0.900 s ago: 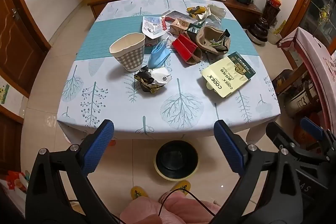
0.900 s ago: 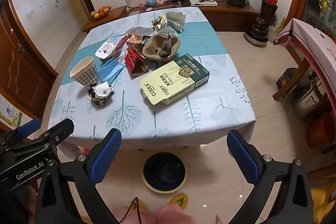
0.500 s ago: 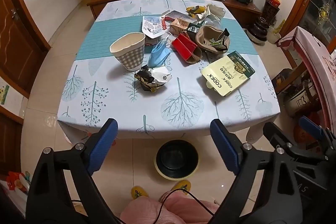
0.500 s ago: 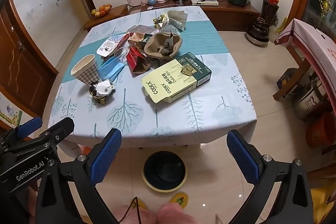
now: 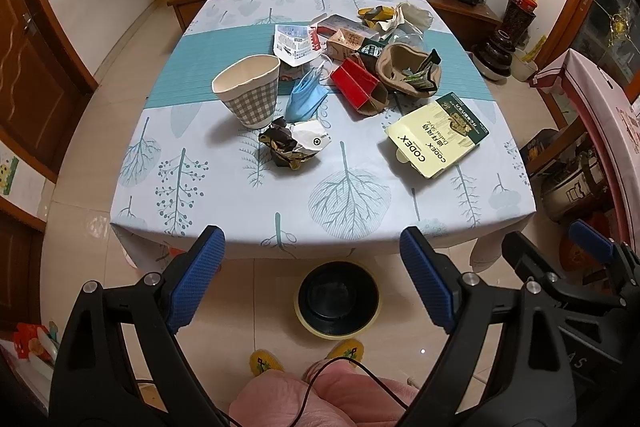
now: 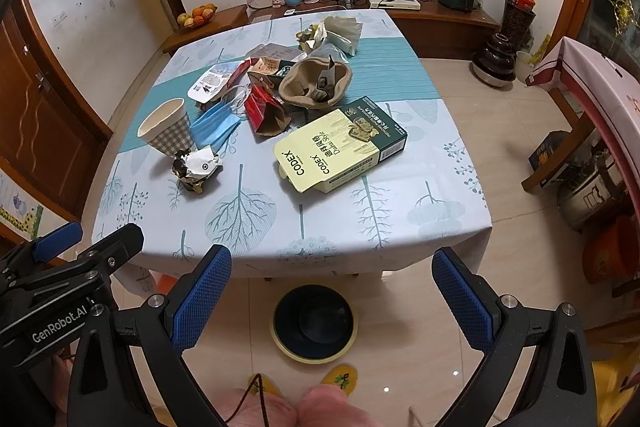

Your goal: Collect trash

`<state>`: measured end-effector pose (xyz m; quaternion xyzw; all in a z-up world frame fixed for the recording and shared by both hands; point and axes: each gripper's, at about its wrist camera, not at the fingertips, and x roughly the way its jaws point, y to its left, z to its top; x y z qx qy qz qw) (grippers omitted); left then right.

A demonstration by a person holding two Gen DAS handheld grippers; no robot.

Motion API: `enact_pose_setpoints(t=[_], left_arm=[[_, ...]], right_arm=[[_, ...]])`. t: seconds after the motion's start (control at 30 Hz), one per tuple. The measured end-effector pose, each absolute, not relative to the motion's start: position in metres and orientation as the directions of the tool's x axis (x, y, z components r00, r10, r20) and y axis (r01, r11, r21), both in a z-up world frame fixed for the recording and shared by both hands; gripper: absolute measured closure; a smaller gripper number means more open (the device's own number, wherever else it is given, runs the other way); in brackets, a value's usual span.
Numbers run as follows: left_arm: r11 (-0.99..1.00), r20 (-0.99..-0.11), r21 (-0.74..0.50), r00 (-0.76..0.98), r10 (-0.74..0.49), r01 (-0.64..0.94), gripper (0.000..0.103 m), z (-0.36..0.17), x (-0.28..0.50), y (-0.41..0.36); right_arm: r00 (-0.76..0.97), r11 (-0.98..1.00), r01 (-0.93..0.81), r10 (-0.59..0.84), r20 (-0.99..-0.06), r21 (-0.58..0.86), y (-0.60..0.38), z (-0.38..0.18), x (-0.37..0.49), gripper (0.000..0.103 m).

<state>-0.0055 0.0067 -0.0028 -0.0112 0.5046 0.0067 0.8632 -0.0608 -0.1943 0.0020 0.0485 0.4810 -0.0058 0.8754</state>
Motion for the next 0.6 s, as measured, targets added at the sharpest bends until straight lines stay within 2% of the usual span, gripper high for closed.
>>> enact_pose_setpoints(t=[0.6], left_arm=[[0.999,-0.867,-0.001,0.498,0.016,-0.034,0.016,0.0017,-0.0049,0.0055]], right_arm=[[0.551,0.996,0.034,0.055,-0.832,0.088,-0.1937,0.0091,-0.0602,0.001]])
